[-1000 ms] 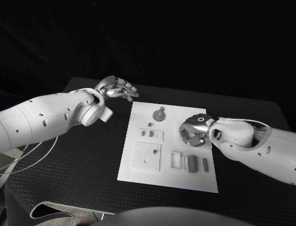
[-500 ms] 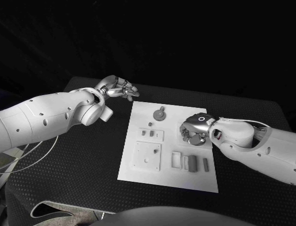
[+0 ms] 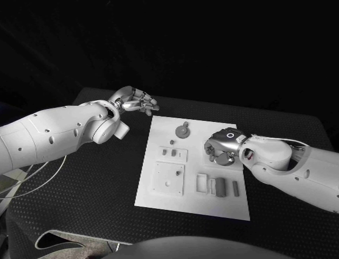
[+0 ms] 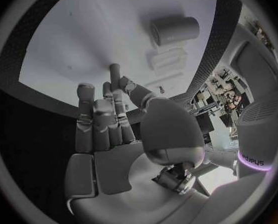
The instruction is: Assemble the parts on the task board
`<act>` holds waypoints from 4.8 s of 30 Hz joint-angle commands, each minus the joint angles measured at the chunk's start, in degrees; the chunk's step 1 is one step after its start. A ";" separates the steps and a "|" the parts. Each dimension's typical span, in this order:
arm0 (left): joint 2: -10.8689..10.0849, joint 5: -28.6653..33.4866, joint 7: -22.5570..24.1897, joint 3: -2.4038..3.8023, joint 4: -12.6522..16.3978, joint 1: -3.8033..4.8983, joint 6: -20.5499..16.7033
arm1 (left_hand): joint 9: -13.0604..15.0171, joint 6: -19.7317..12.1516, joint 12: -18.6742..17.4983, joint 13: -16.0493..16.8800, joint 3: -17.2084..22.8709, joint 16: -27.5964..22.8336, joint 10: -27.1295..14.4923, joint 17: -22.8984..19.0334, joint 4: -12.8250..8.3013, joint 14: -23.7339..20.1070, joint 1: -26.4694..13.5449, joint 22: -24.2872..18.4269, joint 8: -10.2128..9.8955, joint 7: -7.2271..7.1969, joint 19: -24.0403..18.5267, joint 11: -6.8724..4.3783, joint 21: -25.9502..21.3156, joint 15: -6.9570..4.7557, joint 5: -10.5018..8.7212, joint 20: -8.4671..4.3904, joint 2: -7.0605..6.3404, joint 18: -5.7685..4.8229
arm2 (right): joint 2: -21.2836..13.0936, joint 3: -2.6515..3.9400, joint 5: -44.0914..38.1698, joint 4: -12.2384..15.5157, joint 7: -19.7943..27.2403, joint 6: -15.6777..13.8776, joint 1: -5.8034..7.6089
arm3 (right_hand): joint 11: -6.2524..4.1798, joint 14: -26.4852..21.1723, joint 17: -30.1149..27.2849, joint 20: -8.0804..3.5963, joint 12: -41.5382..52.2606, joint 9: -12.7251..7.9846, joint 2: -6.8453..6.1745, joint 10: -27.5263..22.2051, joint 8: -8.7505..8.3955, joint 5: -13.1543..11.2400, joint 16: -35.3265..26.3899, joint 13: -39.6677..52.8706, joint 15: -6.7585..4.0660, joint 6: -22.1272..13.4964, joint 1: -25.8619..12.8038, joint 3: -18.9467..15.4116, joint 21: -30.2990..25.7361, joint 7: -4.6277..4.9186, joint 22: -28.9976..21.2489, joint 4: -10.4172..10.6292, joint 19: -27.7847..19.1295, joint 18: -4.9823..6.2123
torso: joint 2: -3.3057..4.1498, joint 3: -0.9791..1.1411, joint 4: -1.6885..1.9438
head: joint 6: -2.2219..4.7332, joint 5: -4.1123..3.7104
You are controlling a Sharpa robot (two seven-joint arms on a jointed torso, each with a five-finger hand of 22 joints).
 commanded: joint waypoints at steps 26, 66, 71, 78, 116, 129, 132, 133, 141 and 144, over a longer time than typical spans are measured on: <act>0.20 0.22 0.73 0.04 0.07 0.13 0.41 | -0.10 0.20 0.05 -0.11 -0.22 -0.34 -0.13 0.26 -0.10 0.26 -0.04 -0.10 0.34 -0.26 0.11 -0.16 0.30 0.06 -0.23 0.01 0.66 -0.35 | -2.44 2.92 -0.81 8.90 -0.21 -5.73 0.36 | -1.65 -0.16 0.18 -0.10 0.40 0.06 -0.21 5.63 0.60 0.33 0.38 0.41 -1.03 1.35 0.81 -0.19 0.79 -0.28 1.24 -0.05 0.18 3.90 | -0.02 -0.04 -0.03 | 0.13 0.08; 2.14 0.22 0.62 0.05 -0.97 0.15 0.50 | -0.16 0.14 0.07 -0.11 -0.30 -0.56 -0.06 0.53 -0.08 0.33 -0.15 -0.16 0.30 -0.24 0.12 -0.19 0.31 0.06 -0.26 0.01 0.71 -0.36 | 9.32 0.68 -2.42 5.91 2.52 -7.04 -7.24 | -1.76 -0.20 0.20 -0.17 0.24 -0.02 -0.33 5.73 0.54 0.33 0.36 0.46 -1.15 1.48 0.95 -0.14 0.95 -0.33 1.22 -0.07 0.19 3.90 | 0.02 0.02 0.01 | -0.74 1.70; 2.35 0.21 0.62 0.05 -1.04 0.15 0.60 | -0.16 0.14 0.06 -0.11 -0.31 -0.59 -0.07 0.56 -0.08 0.33 -0.15 -0.17 0.30 -0.23 0.11 -0.19 0.30 0.05 -0.25 0.01 0.72 -0.36 | 10.01 0.67 -2.45 5.32 2.63 -7.34 -7.80 | -1.77 -0.20 0.20 -0.18 0.22 -0.02 -0.34 5.76 0.54 0.33 0.36 0.47 -1.16 1.50 0.98 -0.12 0.98 -0.34 1.23 -0.07 0.19 3.90 | 0.00 0.06 0.15 | -0.75 1.91; 2.31 0.20 0.63 0.05 -1.01 0.15 0.65 | -0.17 0.12 0.05 -0.12 -0.31 -0.63 -0.08 0.60 -0.07 0.33 -0.17 -0.18 0.29 -0.22 0.11 -0.18 0.30 0.06 -0.25 0.02 0.74 -0.36 | 10.27 0.67 -2.14 4.40 2.34 -7.85 -8.38 | -1.78 -0.20 0.21 -0.17 0.20 -0.04 -0.34 5.78 0.53 0.33 0.37 0.48 -1.17 1.53 1.00 -0.11 1.02 -0.35 1.24 -0.07 0.19 3.90 | 0.01 0.00 -0.03 | -0.87 2.14; 1.99 0.18 0.46 0.05 -0.80 0.18 0.80 | -0.19 0.17 0.03 -0.14 -0.35 -0.86 -0.12 0.83 -0.09 0.35 -0.17 -0.24 0.32 -0.24 0.06 -0.16 0.28 0.07 -0.25 0.02 0.77 -0.37 | 11.05 0.28 -0.98 4.30 2.55 -6.59 -8.93 | -1.81 -0.23 0.23 -0.17 0.11 -0.09 -0.30 5.94 0.49 0.33 0.35 0.54 -1.20 1.65 0.96 -0.04 1.18 -0.36 1.25 -0.06 0.11 3.90 | 0.00 -0.01 -0.05 | -1.31 2.32; 1.94 0.13 0.41 0.05 -0.71 0.19 0.85 | -0.20 0.17 0.03 -0.15 -0.36 -0.93 -0.14 0.91 -0.08 0.35 -0.19 -0.26 0.32 -0.24 0.05 -0.16 0.28 0.08 -0.25 0.03 0.79 -0.38 | 11.57 0.04 -1.78 2.39 2.11 -6.56 -9.25 | -1.82 -0.24 0.23 -0.17 0.07 -0.11 -0.32 5.97 0.48 0.33 0.35 0.56 -1.22 1.68 0.97 -0.01 1.23 -0.38 1.25 -0.08 0.07 3.90 | 0.02 0.01 0.02 | -1.48 2.35; 1.95 0.13 0.42 0.04 -0.74 0.19 0.85 | -0.21 0.17 0.03 -0.15 -0.36 -0.95 -0.14 0.93 -0.09 0.36 -0.19 -0.27 0.32 -0.24 0.05 -0.16 0.28 0.08 -0.25 0.03 0.79 -0.38 | 11.44 0.04 -2.04 2.44 1.90 -6.84 -9.25 | -1.83 -0.24 0.23 -0.17 0.06 -0.11 -0.33 5.98 0.48 0.33 0.34 0.56 -1.22 1.70 0.98 0.00 1.24 -0.38 1.25 -0.08 0.06 3.90 | -0.01 0.01 -0.02 | -1.50 2.40; 1.96 0.13 0.42 0.04 -0.74 0.19 0.86 | -0.21 0.17 0.03 -0.15 -0.36 -0.96 -0.14 0.94 -0.09 0.36 -0.19 -0.27 0.32 -0.24 0.05 -0.16 0.28 0.08 -0.25 0.03 0.79 -0.38 | 11.38 0.04 -2.04 2.48 1.90 -6.84 -9.25 | -1.83 -0.24 0.23 -0.17 0.06 -0.11 -0.34 5.99 0.48 0.34 0.34 0.56 -1.22 1.70 0.98 0.00 1.24 -0.39 1.25 -0.08 0.06 3.90 | -0.02 0.02 -0.03 | -1.51 2.43; 1.98 0.08 0.44 0.04 -0.75 0.19 0.85 | -0.21 0.18 0.03 -0.15 -0.36 -0.99 -0.14 0.98 -0.08 0.37 -0.19 -0.28 0.32 -0.25 0.05 -0.16 0.28 0.08 -0.24 0.03 0.81 -0.38 | 10.86 0.06 -2.62 2.87 1.69 -7.36 -9.25 | -1.85 -0.23 0.24 -0.18 0.04 -0.12 -0.37 6.03 0.48 0.33 0.35 0.58 -1.24 1.74 1.04 0.03 1.29 -0.41 1.26 -0.09 0.05 3.90 | 0.00 0.02 0.02 | -1.63 2.59; 1.96 0.07 0.44 0.04 -0.77 0.19 0.88 | -0.21 0.18 0.03 -0.15 -0.36 -1.01 -0.14 0.99 -0.09 0.37 -0.19 -0.28 0.32 -0.25 0.04 -0.16 0.28 0.08 -0.24 0.03 0.81 -0.38 | 10.86 0.06 -2.60 2.90 1.74 -7.20 -9.25 | -1.85 -0.23 0.25 -0.19 0.04 -0.12 -0.41 6.06 0.49 0.33 0.36 0.59 -1.25 1.77 1.06 0.04 1.31 -0.42 1.26 -0.09 0.05 3.90 | 0.00 0.01 0.00 | -1.63 2.63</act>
